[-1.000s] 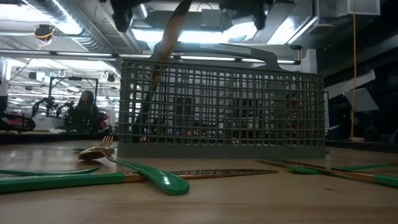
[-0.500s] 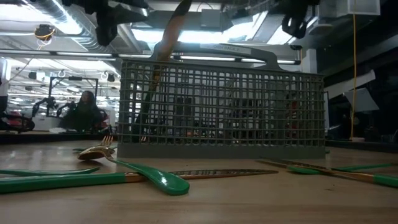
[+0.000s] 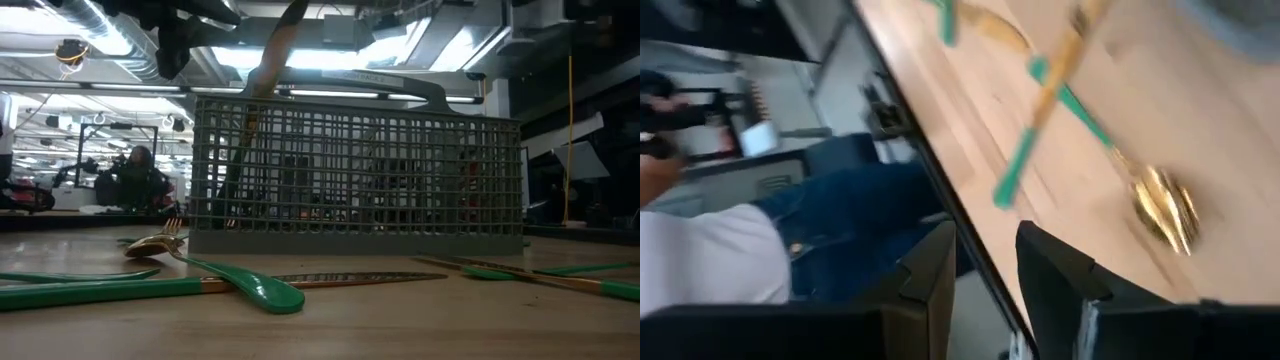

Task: Sort silverware
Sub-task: Put the green spoon into the gray utensil holder

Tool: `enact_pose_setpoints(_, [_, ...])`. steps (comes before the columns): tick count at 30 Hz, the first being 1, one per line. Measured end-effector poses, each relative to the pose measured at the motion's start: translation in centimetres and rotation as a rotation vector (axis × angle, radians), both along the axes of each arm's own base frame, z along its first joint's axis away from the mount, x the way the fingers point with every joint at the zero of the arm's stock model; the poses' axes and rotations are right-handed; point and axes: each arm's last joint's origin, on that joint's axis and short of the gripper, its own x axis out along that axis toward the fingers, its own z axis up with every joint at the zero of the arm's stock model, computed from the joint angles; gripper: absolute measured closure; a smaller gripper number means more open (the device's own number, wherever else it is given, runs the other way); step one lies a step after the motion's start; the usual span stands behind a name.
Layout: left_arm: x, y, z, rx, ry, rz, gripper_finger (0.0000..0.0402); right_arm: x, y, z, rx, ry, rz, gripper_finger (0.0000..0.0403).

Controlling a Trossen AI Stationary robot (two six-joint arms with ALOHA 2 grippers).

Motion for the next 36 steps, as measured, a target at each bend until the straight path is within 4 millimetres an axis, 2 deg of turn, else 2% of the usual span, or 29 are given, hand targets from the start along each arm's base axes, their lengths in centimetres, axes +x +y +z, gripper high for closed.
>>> enact_pose_setpoints(13, [0.0,0.0,0.1,-0.018,-0.009,0.005,0.0302,-3.0,2.0,-1.5,-0.213,0.258,-0.125,0.0292])
enact_pose_setpoints(22, [0.0,0.0,0.1,-0.031,-0.011,0.008,0.0302,-4.0,3.3,-1.8,-0.272,0.262,-0.161,0.0292])
enact_pose_setpoints(28, [0.0,0.0,0.0,-0.031,-0.009,0.009,0.0302,-4.2,4.4,-4.9,-0.236,0.296,-0.175,0.0292])
enact_pose_setpoints(36, [0.0,0.0,0.0,-0.03,-0.007,0.008,0.0302,-3.8,5.8,-8.9,-0.172,0.169,-0.194,0.0292])
